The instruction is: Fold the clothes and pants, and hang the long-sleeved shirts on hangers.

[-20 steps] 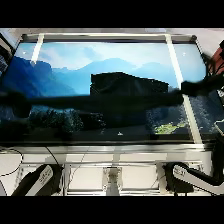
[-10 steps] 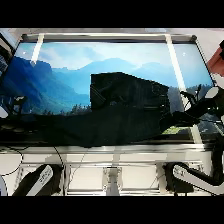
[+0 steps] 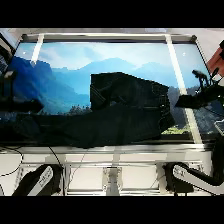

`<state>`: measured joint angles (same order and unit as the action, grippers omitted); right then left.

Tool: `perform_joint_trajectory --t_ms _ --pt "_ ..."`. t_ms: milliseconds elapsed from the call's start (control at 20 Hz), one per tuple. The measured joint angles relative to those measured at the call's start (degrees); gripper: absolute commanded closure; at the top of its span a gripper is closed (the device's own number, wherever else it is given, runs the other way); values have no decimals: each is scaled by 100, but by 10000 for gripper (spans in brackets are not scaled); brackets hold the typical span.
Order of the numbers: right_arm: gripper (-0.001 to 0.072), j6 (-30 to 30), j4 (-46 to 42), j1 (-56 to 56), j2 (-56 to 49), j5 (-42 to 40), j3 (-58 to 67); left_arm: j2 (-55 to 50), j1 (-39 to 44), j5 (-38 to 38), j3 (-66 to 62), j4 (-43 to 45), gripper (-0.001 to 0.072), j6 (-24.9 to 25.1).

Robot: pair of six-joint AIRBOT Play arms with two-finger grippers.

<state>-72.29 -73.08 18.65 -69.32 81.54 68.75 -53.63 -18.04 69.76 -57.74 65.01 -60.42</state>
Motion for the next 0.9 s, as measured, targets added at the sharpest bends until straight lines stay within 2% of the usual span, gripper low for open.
perform_joint_trajectory --t_ms 50,150,200,350,450,650,900 --pt "258 0 61 0 -50 -214 55 -195 214 -122 -105 -439 138 28" --pt "257 0 138 0 -223 -544 125 -682 748 -356 -315 -1117 129 44" --pt "257 0 166 0 -352 -684 142 -973 1045 -446 -437 -1342 94 52" --pt "257 0 291 0 -767 -892 173 -2068 1974 -780 -1080 -1827 68 2" --pt "257 0 404 -2 -997 -960 184 -2883 2446 -1008 -1759 -1974 68 -280" --pt "257 70 525 -11 -1213 -1036 190 -4415 2863 -1047 -3401 -1694 68 -1462" --pt "258 240 568 -11 -1281 -1169 190 -5386 2653 52 -4765 -855 76 -2968"
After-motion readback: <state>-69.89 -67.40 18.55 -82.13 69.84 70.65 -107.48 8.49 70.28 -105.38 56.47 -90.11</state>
